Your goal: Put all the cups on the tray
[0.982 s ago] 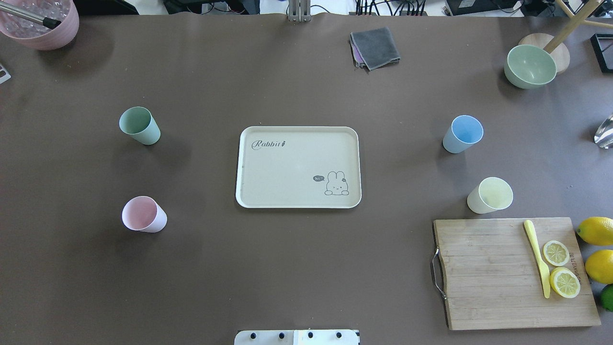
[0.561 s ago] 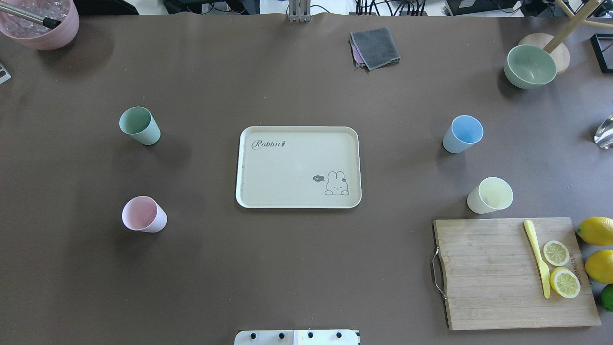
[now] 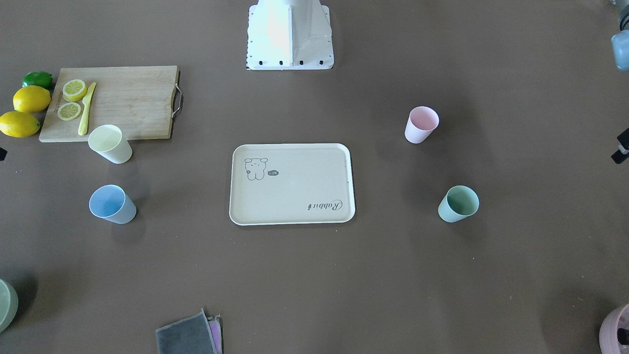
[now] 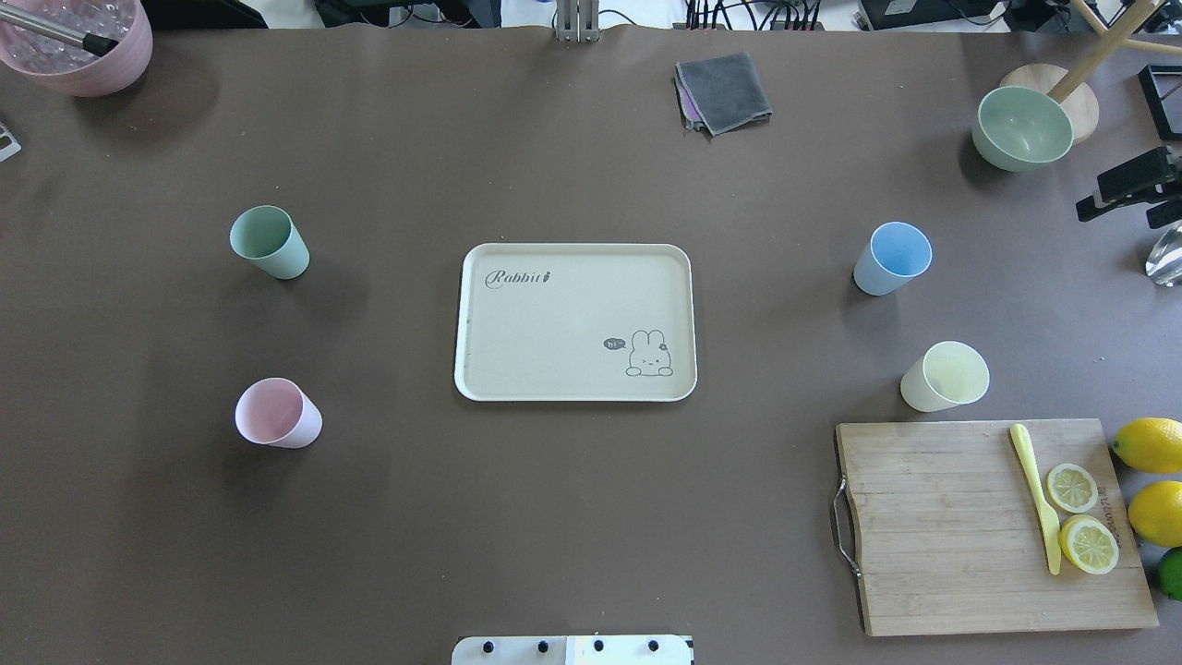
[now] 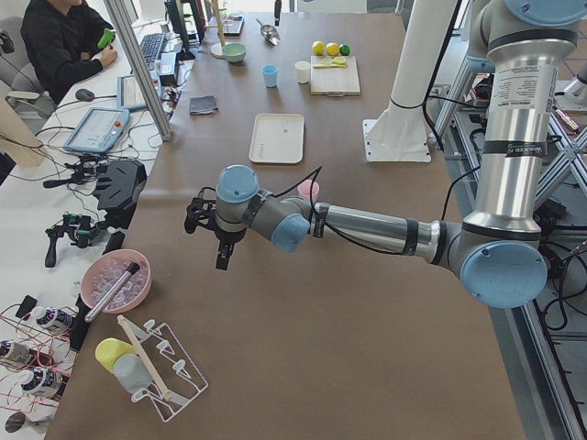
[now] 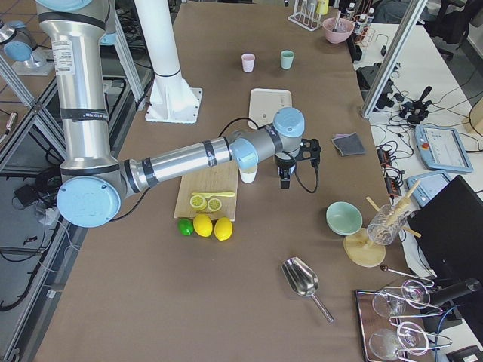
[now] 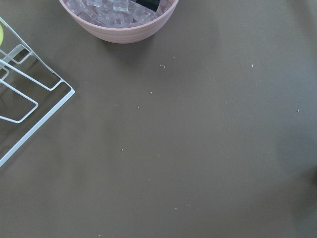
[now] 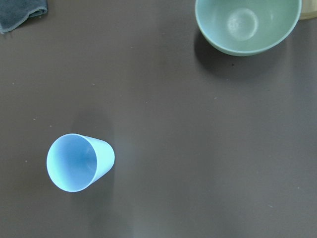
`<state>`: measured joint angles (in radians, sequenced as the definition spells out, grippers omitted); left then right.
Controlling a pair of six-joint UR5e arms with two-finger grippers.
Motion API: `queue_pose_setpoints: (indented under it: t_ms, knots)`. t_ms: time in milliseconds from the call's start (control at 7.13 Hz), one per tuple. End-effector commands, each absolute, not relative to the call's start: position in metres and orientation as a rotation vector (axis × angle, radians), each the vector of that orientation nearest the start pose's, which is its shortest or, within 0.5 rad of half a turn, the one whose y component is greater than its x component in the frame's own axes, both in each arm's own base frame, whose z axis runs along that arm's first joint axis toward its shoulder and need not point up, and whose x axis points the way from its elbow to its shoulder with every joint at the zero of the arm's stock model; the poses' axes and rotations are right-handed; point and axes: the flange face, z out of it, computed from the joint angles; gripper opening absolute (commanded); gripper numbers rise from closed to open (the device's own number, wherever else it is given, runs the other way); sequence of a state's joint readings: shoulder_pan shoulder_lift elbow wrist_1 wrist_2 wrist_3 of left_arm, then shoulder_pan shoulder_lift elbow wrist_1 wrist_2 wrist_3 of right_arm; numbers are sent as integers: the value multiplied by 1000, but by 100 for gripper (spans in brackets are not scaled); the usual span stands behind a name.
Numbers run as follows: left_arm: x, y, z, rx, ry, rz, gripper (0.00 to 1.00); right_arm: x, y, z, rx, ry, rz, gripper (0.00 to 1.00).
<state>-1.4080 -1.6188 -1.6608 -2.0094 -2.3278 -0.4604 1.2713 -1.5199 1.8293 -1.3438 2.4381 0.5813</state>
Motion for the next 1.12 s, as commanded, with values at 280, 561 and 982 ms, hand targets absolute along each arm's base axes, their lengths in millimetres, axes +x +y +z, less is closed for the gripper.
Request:
queue_pose_setpoints:
  t_ms: [280,561,982]
  knots:
    - [33,-534,535,293,885,-78,98,-183,-438,494,128,-949,15,100]
    - [33,-535,534,295,886,-77,98,-220,-423,496,72,-927,47,100]
    - [37,-535,532,294,889,-71,98,-247,-418,511,47,-893,25,100]
